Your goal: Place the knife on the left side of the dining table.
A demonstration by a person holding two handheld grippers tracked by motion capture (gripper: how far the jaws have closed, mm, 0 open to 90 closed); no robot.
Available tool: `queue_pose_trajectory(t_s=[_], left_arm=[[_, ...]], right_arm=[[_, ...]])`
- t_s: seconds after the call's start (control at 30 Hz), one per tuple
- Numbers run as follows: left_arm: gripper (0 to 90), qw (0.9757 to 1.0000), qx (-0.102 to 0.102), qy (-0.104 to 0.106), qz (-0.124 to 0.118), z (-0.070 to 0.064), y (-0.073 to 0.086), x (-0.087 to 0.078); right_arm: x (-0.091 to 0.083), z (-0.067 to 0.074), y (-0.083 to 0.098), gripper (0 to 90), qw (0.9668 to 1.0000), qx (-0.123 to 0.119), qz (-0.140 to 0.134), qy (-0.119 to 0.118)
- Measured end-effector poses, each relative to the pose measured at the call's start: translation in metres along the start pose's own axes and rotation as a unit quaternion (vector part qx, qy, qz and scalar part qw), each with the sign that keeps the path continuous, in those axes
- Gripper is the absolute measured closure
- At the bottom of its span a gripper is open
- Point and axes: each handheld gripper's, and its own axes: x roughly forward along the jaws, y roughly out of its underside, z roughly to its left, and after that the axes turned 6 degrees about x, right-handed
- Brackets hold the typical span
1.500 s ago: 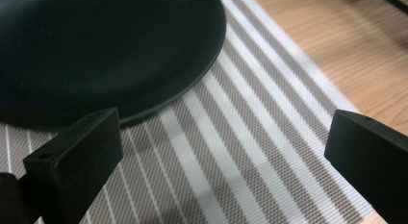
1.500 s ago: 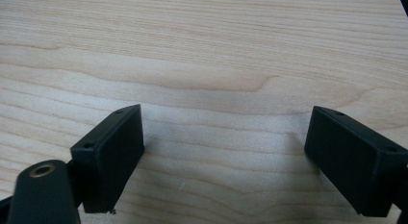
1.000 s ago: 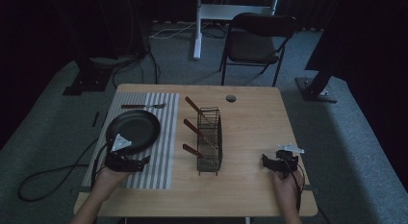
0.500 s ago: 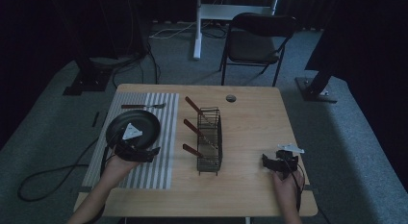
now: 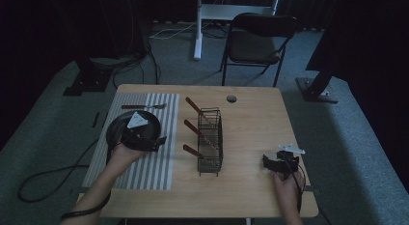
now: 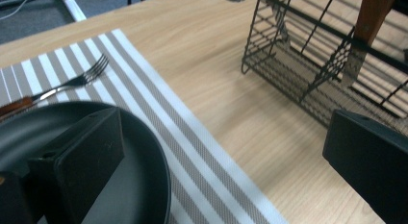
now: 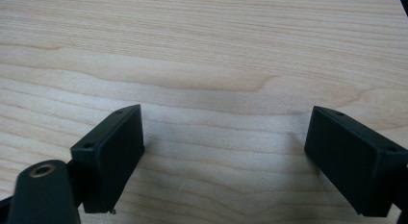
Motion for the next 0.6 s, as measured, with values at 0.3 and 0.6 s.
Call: queue_pose_trajectory(t_s=[0.3, 0.6], left_arm=[[1.5, 0.9997, 0.005, 0.017, -0.015, 0.006, -0.021, 0.004], [1.5, 0.9994, 0.008, 0.025, -0.021, 0.011, -0.039, 0.01]], right_arm=[[0.0, 0.0, 0.0, 12.7, 1.0, 0.0, 0.0, 0.0], [0.0, 0.0, 0.0, 13.2, 1.0, -0.002, -0.001, 0.0]])
